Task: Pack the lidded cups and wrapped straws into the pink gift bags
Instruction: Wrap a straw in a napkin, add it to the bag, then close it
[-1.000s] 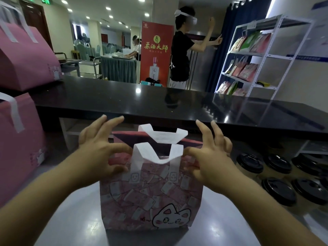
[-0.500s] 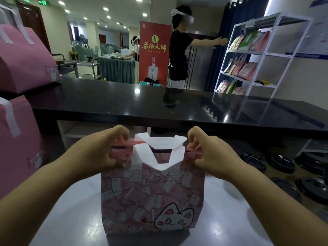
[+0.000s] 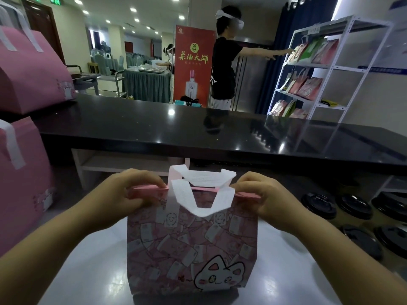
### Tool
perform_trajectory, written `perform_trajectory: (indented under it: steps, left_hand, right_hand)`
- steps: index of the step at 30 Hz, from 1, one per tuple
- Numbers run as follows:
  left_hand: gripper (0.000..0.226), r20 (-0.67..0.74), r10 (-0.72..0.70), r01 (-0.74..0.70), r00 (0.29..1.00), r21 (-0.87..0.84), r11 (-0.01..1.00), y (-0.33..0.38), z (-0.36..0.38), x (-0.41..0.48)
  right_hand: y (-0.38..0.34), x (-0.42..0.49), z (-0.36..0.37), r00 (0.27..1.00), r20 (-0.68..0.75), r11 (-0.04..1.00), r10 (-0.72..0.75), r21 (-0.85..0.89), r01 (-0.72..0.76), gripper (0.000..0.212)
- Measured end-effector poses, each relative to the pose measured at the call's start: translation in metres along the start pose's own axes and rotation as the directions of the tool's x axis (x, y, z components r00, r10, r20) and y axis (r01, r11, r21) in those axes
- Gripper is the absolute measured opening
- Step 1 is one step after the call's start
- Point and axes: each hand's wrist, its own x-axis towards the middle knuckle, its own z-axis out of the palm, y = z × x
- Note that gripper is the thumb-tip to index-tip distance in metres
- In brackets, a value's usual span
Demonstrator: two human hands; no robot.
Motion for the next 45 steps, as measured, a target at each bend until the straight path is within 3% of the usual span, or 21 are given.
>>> perform_trajectory:
  steps: [3, 7, 9, 13, 17, 19, 21, 23, 29, 33, 35, 39, 42, 45]
  left_hand:
    - [0.044, 0.011, 0.154, -0.154, 0.988, 0.121, 0.981, 0.005, -0.003, 0.001]
    - [0.029, 0.112, 0.345, -0.363, 0.932, 0.310, 0.879, 0.008, -0.004, 0.001]
    - [0.031, 0.177, 0.365, -0.406, 0.914, 0.372, 0.835, 0.007, -0.006, 0.000]
    - [0.035, 0.300, 0.388, -0.491, 0.871, 0.536, 0.687, 0.005, -0.006, -0.001]
    - [0.045, 0.269, 0.362, -0.451, 0.892, 0.536, 0.713, 0.009, -0.005, -0.004]
    - [0.039, 0.216, 0.378, -0.432, 0.900, 0.546, 0.718, 0.010, -0.001, -0.002]
    - [0.017, 0.170, 0.348, -0.382, 0.922, 0.542, 0.749, 0.014, 0.003, 0.003]
    - [0.016, 0.115, 0.305, -0.318, 0.946, 0.520, 0.793, 0.017, 0.009, 0.009]
    - [0.025, 0.065, 0.220, -0.216, 0.973, 0.577, 0.788, 0.017, 0.021, 0.024]
    - [0.042, 0.079, 0.186, -0.196, 0.979, 0.578, 0.792, 0.014, 0.026, 0.030]
    - [0.049, 0.075, 0.171, -0.183, 0.982, 0.574, 0.798, 0.014, 0.030, 0.033]
    - [0.039, 0.051, 0.127, -0.134, 0.991, 0.535, 0.834, 0.012, 0.032, 0.035]
    - [0.040, 0.059, 0.132, -0.144, 0.990, 0.489, 0.860, 0.010, 0.028, 0.032]
    - [0.024, 0.035, 0.113, -0.117, 0.993, 0.439, 0.891, 0.009, 0.024, 0.028]
  right_hand:
    - [0.003, 0.001, 0.000, 0.999, -0.003, 0.999, -0.044, -0.007, 0.044, 0.040]
    - [0.006, 0.001, 0.002, 0.991, -0.012, 0.988, -0.132, -0.087, 0.130, 0.044]
    - [0.008, 0.001, 0.004, 0.977, -0.006, 0.955, -0.214, -0.212, 0.208, 0.041]
    - [0.015, 0.000, 0.010, 0.931, 0.018, 0.793, -0.364, -0.518, 0.320, 0.039]
    - [0.020, -0.005, 0.019, 0.931, 0.073, 0.718, -0.356, -0.616, 0.323, 0.046]
    - [0.016, -0.005, 0.019, 0.948, 0.035, 0.811, -0.317, -0.508, 0.290, 0.041]
    - [0.010, 0.001, 0.018, 0.960, -0.041, 0.903, -0.276, -0.353, 0.244, 0.034]
    - [0.003, 0.008, 0.018, 0.967, -0.088, 0.934, -0.237, -0.293, 0.203, 0.024]
    - [-0.012, 0.025, 0.019, 0.980, -0.080, 0.940, -0.180, -0.308, 0.147, 0.020]
    - [-0.019, 0.041, 0.024, 0.995, -0.015, 0.947, -0.094, -0.308, 0.085, 0.039]
    - [-0.024, 0.046, 0.030, 0.997, -0.025, 0.954, -0.075, -0.294, 0.064, 0.038]
    - [-0.027, 0.050, 0.037, 0.998, -0.030, 0.971, -0.061, -0.235, 0.053, 0.021]
    - [-0.025, 0.046, 0.036, 0.997, -0.056, 0.974, -0.062, -0.222, 0.048, 0.021]
    - [-0.018, 0.040, 0.034, 0.997, -0.067, 0.978, 0.029, -0.205, -0.042, 0.025]
